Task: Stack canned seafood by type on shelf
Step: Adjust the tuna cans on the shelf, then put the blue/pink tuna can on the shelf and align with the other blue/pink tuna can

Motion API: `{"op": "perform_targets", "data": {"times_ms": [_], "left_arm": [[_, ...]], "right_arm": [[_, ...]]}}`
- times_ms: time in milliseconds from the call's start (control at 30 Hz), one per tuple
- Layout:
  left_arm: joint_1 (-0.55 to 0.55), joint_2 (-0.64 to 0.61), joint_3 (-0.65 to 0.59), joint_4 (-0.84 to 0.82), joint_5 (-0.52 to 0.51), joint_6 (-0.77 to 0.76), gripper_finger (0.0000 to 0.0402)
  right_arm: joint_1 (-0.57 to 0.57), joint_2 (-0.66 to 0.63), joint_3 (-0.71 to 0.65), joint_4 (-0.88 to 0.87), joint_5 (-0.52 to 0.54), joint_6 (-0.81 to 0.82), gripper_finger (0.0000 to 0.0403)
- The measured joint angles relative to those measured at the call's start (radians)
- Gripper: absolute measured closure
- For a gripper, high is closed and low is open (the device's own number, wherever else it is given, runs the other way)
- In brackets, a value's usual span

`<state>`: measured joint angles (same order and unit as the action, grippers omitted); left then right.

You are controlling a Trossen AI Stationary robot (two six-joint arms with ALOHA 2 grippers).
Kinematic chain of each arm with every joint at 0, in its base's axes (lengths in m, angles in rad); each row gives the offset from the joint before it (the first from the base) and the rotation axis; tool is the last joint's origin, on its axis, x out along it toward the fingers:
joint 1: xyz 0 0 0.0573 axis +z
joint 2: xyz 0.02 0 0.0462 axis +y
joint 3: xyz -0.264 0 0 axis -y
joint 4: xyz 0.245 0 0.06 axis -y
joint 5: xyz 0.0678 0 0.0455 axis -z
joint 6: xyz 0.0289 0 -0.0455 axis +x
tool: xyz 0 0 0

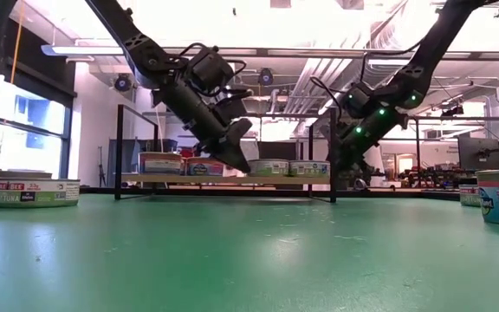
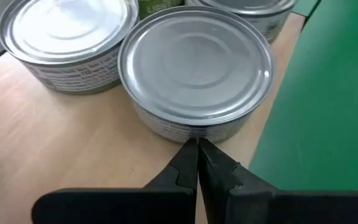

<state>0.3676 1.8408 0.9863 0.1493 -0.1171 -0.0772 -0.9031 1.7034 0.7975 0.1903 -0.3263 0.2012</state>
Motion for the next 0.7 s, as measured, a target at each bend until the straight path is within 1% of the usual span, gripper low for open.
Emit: {"op": "perform_targets", "data": {"times_ms": [133,233,300,367,433,467,500,600,700], "left_arm": [[-0.014,-0.012,0.000,-0.036,-0.001,0.001,0.0402],[-0.036,-0.043,0.000,-0.072,-0.001,0.002,0.0401],[-0.059,-0.071,0.000,-0.103,-0.010,0.001,0.0401],[-0.090,-0.108,0.000,-0.139,-0.045,0.002,0.0401],[-0.137,-0.145,0.000,-0.173,-0.096,0.002,0.0401],[-0.165,-0.161,0.000,-0.199,-0.128,0.001,0.0401],[-0.195,-0.176,0.000,-0.217,-0.164,0.001,0.0401],[-0.300,-0.206,0.000,-0.267,-0.290,-0.019,0.0401],[-0.420,-0.218,0.000,-0.304,-0.403,-0.066,0.0401]], "right_arm": [[-0.001,-0.077,0.000,-0.067,0.069,-0.035,0.0403],[0.007,-0.178,0.000,-0.180,0.179,-0.080,0.0403],[0.030,-0.264,0.000,-0.289,0.300,-0.117,0.0403],[0.096,-0.357,0.001,-0.422,0.503,-0.127,0.0403],[0.207,-0.441,0.001,-0.568,0.699,-0.112,0.0403],[0.272,-0.481,0.001,-0.635,0.759,-0.089,0.0403],[0.341,-0.517,0.001,-0.697,0.794,-0.049,0.0403],[0.573,-0.599,0.001,-0.870,0.824,0.121,0.0403],[0.813,-0.642,0.001,-1.015,0.834,0.317,0.0403]]}}
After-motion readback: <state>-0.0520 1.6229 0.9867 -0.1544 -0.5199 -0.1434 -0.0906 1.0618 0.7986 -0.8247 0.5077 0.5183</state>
